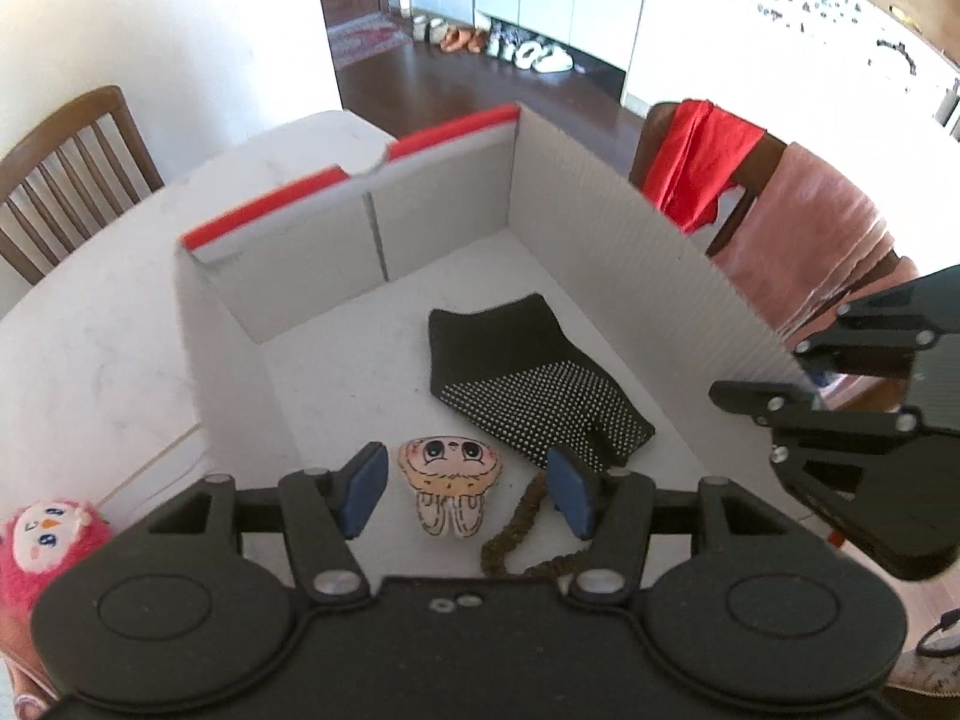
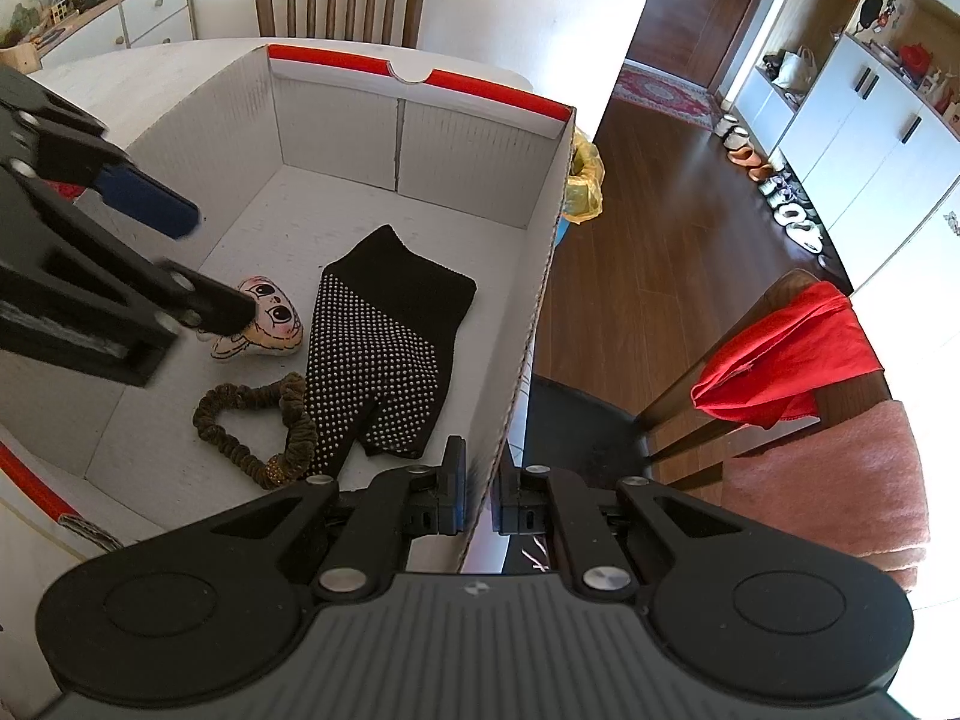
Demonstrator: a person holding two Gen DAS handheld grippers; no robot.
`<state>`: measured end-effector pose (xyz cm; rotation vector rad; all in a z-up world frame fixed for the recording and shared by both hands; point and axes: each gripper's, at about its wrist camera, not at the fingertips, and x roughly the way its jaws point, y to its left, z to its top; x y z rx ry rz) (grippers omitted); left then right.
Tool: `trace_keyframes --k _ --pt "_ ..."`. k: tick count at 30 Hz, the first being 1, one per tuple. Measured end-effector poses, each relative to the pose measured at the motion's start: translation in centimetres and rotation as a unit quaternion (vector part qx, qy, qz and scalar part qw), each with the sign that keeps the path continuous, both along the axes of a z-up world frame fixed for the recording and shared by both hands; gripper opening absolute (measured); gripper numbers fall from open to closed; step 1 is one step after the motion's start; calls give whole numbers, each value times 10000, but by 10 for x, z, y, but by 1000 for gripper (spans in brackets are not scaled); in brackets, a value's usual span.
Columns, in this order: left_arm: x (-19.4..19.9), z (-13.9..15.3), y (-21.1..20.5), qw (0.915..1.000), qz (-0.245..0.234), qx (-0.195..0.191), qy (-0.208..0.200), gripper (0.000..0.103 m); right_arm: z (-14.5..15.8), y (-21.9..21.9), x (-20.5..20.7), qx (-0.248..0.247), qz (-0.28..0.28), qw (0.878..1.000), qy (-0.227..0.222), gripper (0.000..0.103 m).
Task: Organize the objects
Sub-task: 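Move the left gripper back toward the pile beside the blue book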
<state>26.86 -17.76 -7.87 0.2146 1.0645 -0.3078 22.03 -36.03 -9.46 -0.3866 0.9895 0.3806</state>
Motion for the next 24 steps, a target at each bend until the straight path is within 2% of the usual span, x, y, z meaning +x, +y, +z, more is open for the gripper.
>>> trace_keyframes --k 9,14,21,24 --pt "-25 30 31 9981 397 -308 -352 57 0 1 0 -38 48 10000 -5 8" --pt "-35 37 51 9958 675 -350 -503 58 0 2 0 -42 49 10000 -4 8" --pt "-47 40 83 9908 1130 -367 -647 64 0 2 -1 -80 64 9999 -5 8" --pt "-51 36 96 9886 1305 -304 -691 73 -1 2 -1 -100 75 9999 -3 8"
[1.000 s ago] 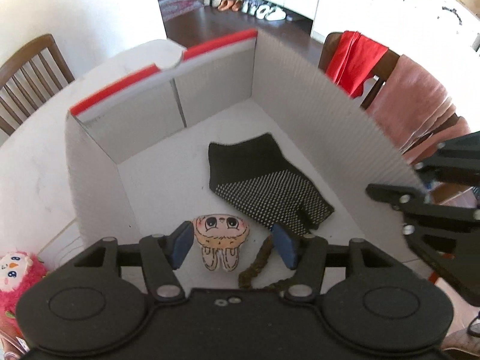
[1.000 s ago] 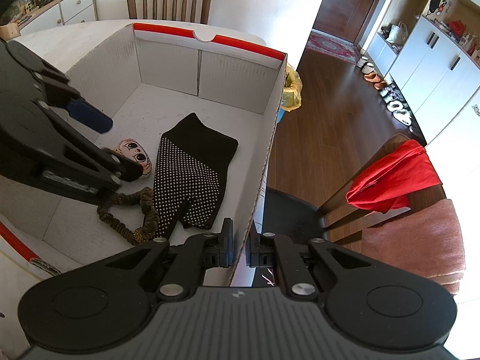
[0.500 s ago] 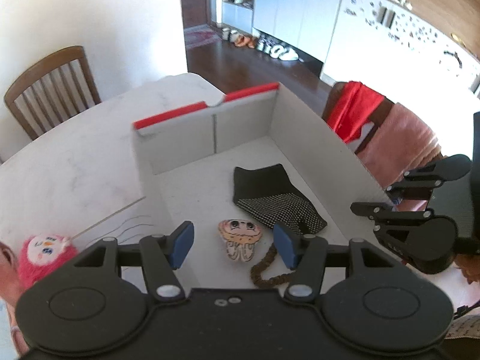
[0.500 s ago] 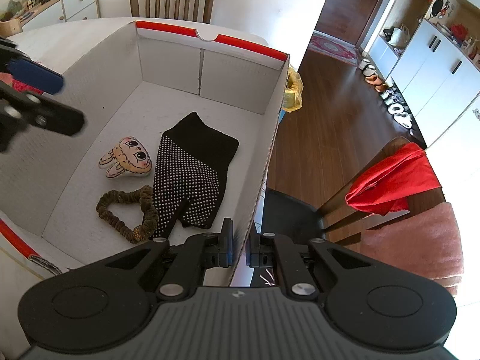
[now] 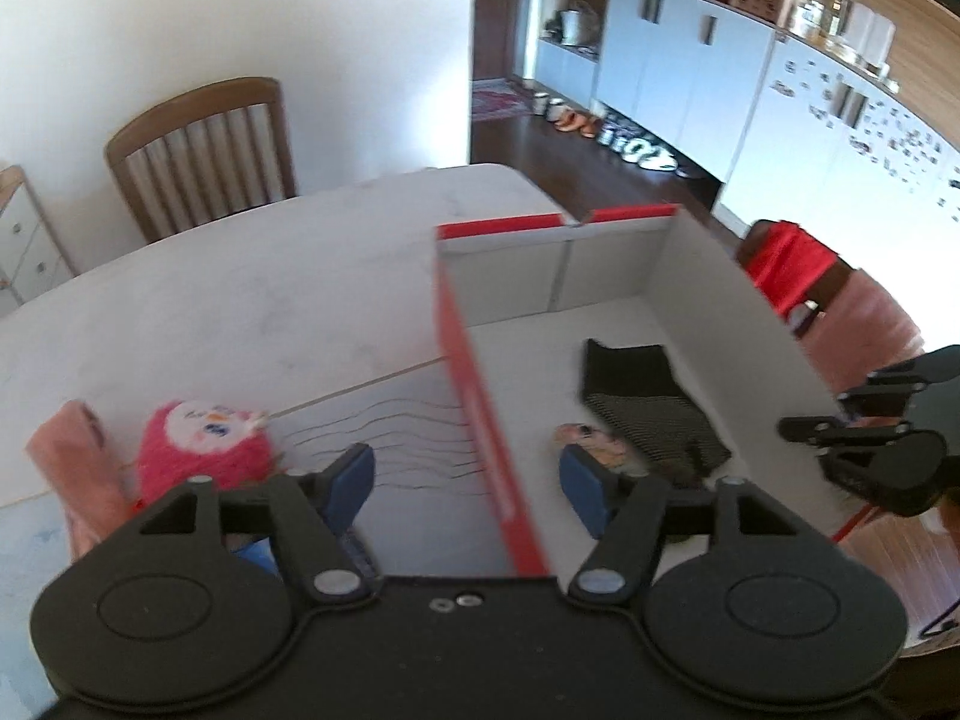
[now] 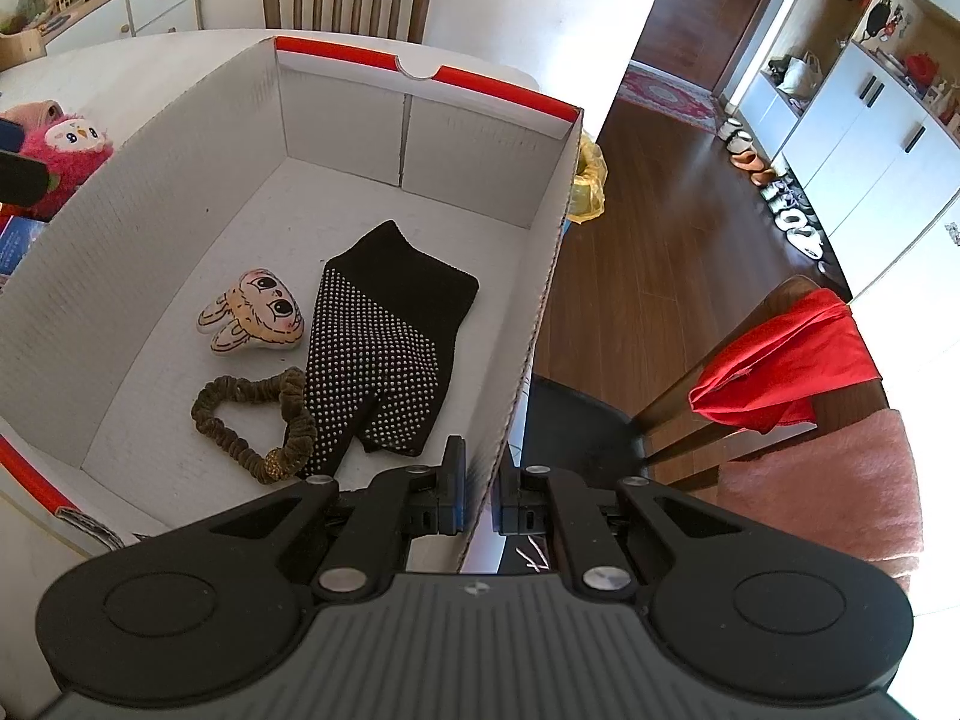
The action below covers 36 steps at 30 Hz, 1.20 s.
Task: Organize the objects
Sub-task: 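Move the left gripper back toward the pile beside the blue book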
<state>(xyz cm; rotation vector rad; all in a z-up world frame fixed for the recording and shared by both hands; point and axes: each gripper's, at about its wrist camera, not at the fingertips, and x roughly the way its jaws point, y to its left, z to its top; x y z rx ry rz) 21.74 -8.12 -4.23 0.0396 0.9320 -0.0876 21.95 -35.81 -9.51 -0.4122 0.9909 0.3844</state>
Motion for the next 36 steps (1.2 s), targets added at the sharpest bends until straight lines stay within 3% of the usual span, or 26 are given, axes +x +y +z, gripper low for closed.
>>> trace_keyframes --k 4,12,27,36 --pt "-4 -5 19 9997 232 76 2 77 0 0 0 -18 5 10000 1 8" --pt "-16 -16 41 9992 342 213 -80 96 0 1 1 -35 2 10000 4 8" --pt "-29 -68 69 9983 475 321 48 100 0 0 0 -75 16 10000 1 8" --pt "-23 -95 54 9953 555 771 181 100 1 -1 0 -94 17 10000 3 8"
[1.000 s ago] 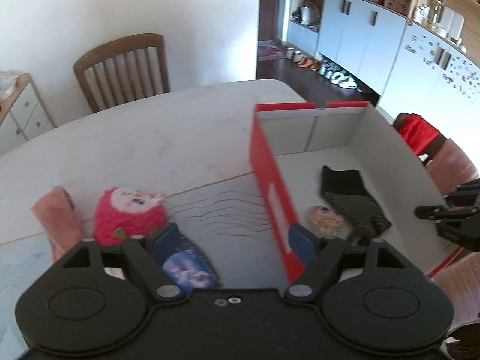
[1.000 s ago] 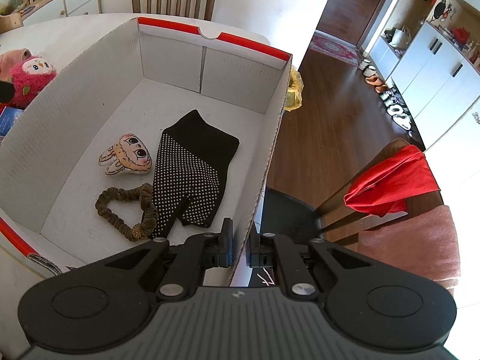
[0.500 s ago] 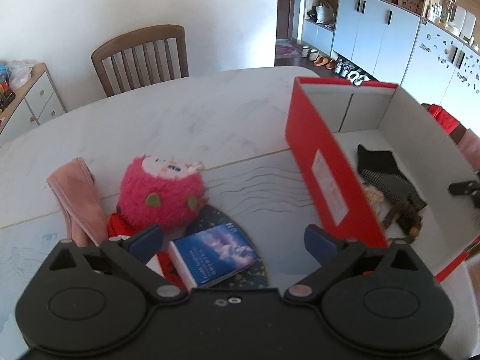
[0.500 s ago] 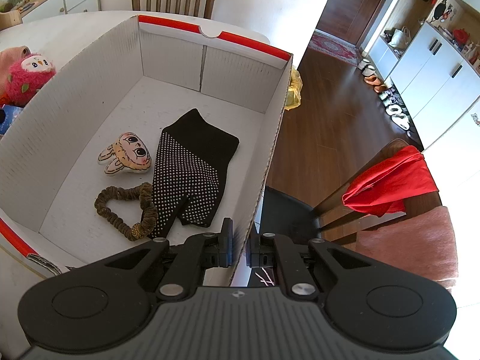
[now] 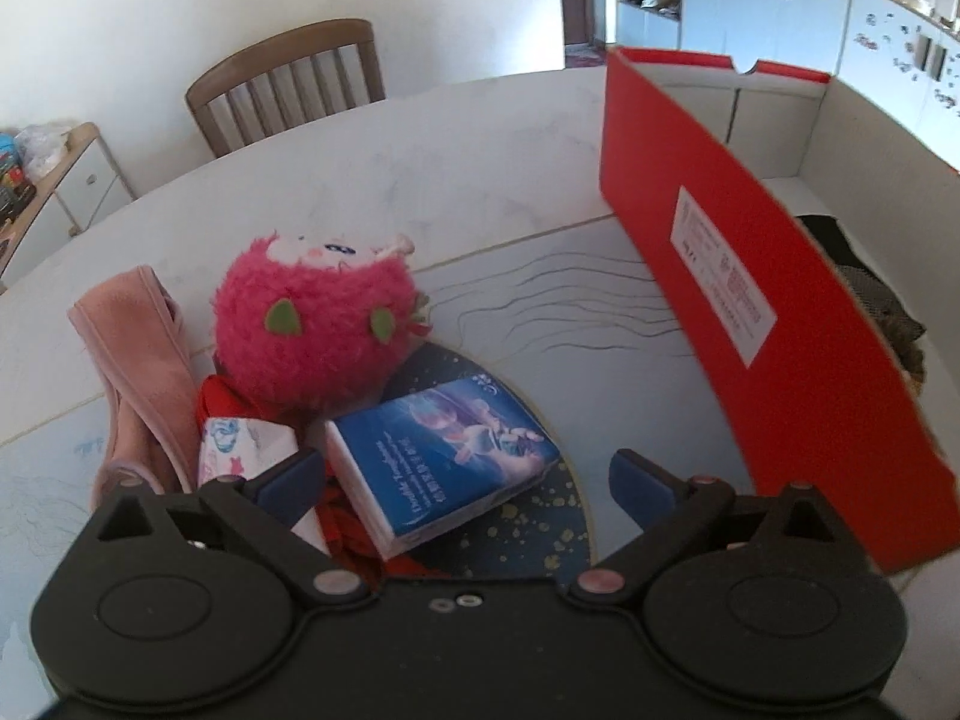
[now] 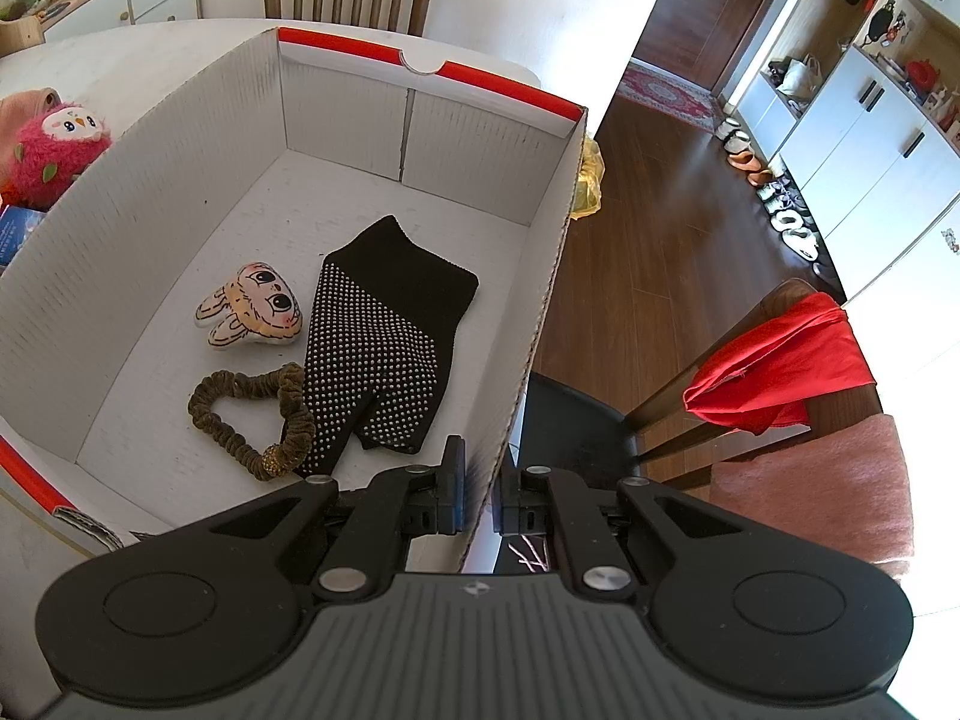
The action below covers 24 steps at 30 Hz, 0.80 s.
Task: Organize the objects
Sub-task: 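Move the left gripper back toward the pile beside the blue book, then grasp the blue book with the left gripper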
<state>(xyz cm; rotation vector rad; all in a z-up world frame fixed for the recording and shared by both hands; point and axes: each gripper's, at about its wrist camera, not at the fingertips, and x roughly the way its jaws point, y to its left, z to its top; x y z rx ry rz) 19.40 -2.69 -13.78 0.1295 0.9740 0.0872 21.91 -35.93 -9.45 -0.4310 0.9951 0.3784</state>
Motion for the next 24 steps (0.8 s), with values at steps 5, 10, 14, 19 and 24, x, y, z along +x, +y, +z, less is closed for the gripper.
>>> trace_keyframes --k 5,10,14,19,24 --pt "6 -12 -13 9994 241 223 64 100 0 0 0 0 1 10000 2 8" --pt "11 -20 -21 9983 372 432 77 100 0 1 0 4 -7 10000 4 8" --pt "14 -21 -21 9983 420 394 9 99 0 1 1 -1 -5 10000 5 8" --pt "20 -17 -16 9981 577 217 20 98 0 1 1 8 -13 10000 8 8" --pt "21 -15 -12 9975 689 140 19 89 0 3 1 13 -24 10000 13 8"
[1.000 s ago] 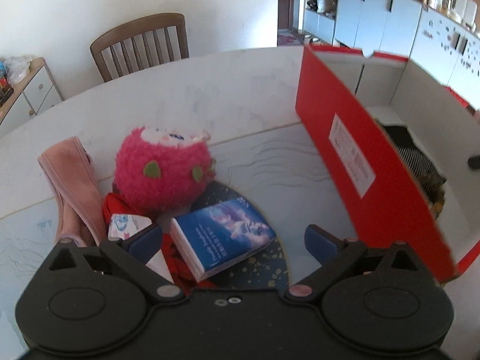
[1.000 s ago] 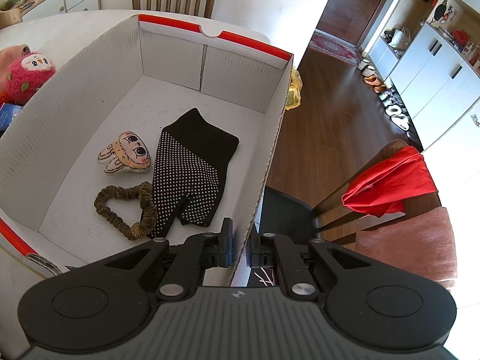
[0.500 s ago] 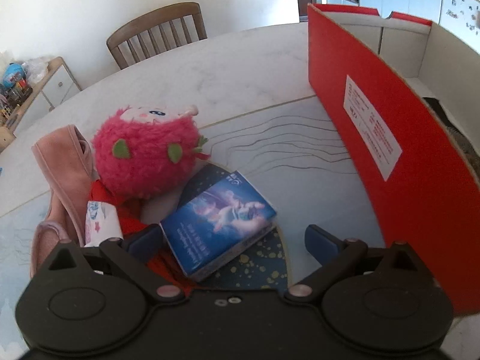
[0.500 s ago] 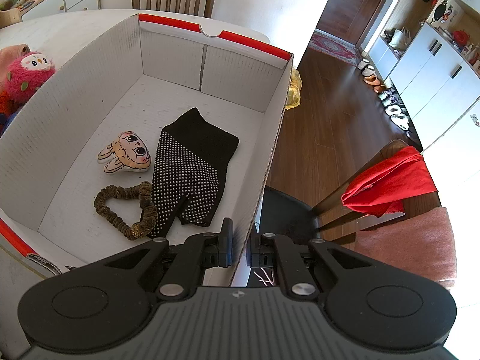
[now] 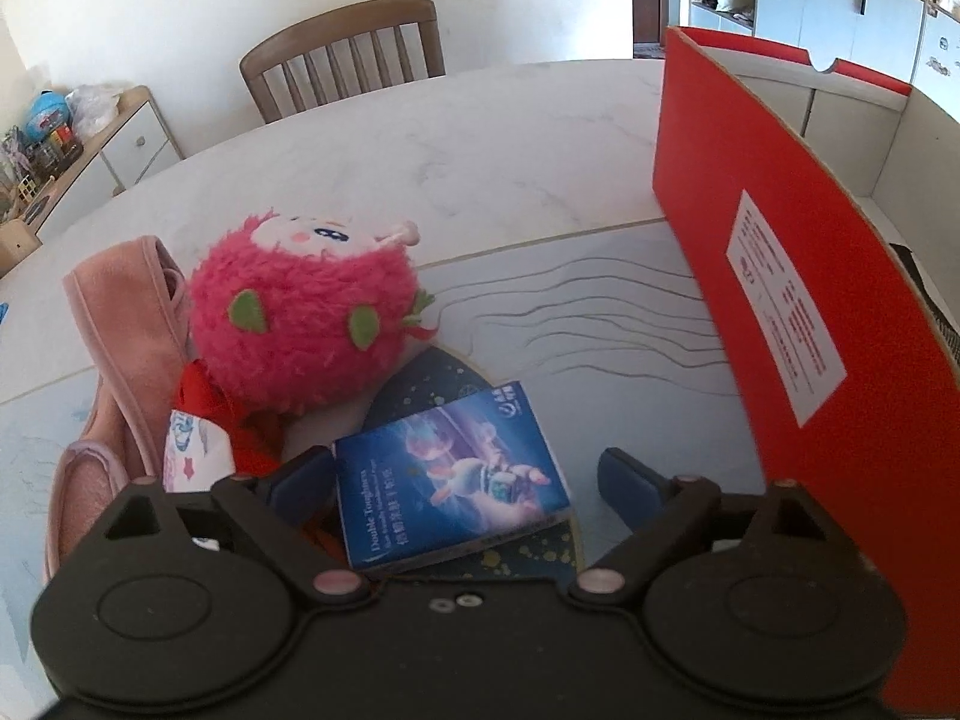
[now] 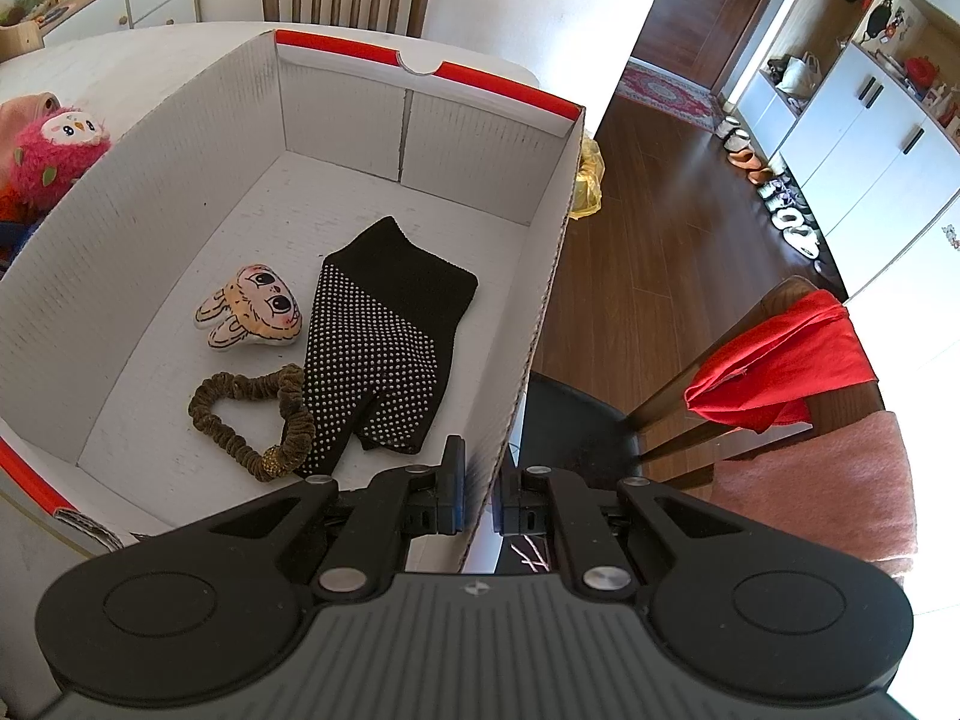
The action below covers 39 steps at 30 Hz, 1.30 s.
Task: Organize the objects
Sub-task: 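Grasp the blue book with the left gripper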
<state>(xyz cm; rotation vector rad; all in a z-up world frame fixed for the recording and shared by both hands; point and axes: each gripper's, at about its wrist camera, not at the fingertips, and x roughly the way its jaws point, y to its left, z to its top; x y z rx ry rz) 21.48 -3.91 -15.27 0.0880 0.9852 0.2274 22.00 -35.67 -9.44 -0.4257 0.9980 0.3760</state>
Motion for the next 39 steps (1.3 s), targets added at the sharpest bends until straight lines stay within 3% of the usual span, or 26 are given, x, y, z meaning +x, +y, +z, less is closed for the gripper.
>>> trace_keyframes --k 6,14,25,39 --pt "-1 3 1 10000 -12 33 -35 77 0 0 -1 -4 -1 10000 -1 8" --pt "-3 13 -3 9998 -144 -121 -47 75 0 1 0 -4 1 10000 0 8" --pt "-8 58 -16 9979 -521 -223 -317 75 0 1 0 0 2 10000 1 8" --pt "-12 111 -59 9872 -1313 -571 -700 75 0 3 1 -7 14 10000 -11 8"
